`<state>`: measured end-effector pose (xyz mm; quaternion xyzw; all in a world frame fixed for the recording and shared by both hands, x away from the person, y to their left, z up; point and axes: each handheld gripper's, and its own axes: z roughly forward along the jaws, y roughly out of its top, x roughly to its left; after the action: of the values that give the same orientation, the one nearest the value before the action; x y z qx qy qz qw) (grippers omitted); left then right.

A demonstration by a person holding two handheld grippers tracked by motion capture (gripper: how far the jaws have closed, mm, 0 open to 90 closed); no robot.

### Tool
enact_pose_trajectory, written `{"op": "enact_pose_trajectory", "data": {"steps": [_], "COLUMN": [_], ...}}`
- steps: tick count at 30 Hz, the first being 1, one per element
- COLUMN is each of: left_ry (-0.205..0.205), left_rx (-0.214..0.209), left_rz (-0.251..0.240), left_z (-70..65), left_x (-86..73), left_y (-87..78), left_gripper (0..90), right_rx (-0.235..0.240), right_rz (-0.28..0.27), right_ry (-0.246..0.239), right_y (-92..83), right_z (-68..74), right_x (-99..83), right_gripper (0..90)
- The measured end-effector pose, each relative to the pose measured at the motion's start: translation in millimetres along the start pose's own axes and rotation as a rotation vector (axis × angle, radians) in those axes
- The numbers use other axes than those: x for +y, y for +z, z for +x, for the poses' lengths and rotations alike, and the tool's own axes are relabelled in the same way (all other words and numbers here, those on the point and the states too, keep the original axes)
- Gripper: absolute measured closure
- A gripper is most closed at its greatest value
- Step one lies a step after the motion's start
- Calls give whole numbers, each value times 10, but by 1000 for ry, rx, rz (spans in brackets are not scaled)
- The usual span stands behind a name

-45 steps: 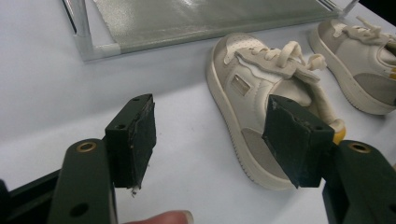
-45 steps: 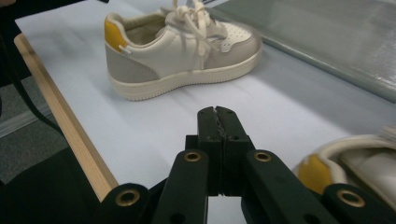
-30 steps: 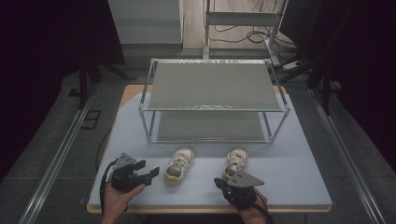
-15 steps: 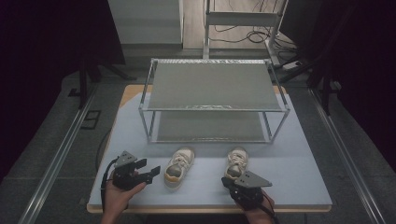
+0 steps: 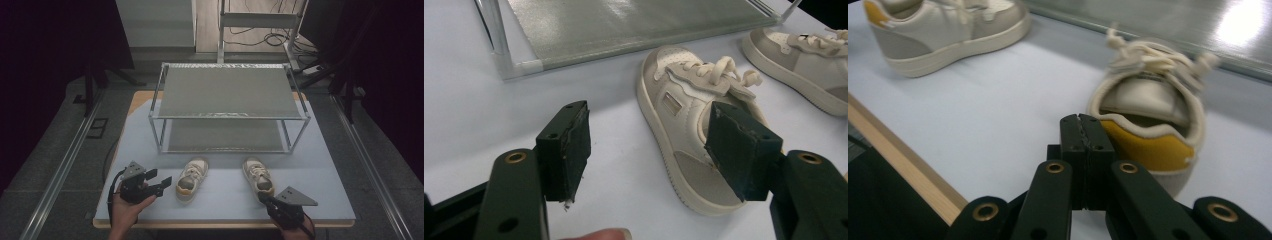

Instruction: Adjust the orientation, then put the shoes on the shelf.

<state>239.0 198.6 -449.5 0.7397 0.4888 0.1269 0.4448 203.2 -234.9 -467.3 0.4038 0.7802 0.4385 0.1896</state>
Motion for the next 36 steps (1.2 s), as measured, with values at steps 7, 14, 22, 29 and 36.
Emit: {"op": "enact_pose_trajectory", "data": {"steps": [7, 14, 22, 29, 36], "left_ry": [3, 6, 3, 19, 68], "left_rx": [-1, 0, 14, 32, 31], "left_rz": [4, 16, -6, -49, -41], "left_z": [-5, -8, -30, -153, -330], "left_x": [0, -12, 3, 86, 154], "left_y": [0, 19, -34, -195, -236], "left_gripper": [338, 336, 314, 287, 264], "right_rx": [-49, 13, 20, 5, -17], "right_rz": [5, -17, -100, -109, -50], "right_ry": [46, 46, 19, 30, 45], "right_y": [-86, -76, -228, -311, -255], "right_z": [-226, -191, -191, -331, -424], "right_x": [-31, -1, 163, 252, 267], "right_gripper": [898, 837, 516, 361, 287]}}
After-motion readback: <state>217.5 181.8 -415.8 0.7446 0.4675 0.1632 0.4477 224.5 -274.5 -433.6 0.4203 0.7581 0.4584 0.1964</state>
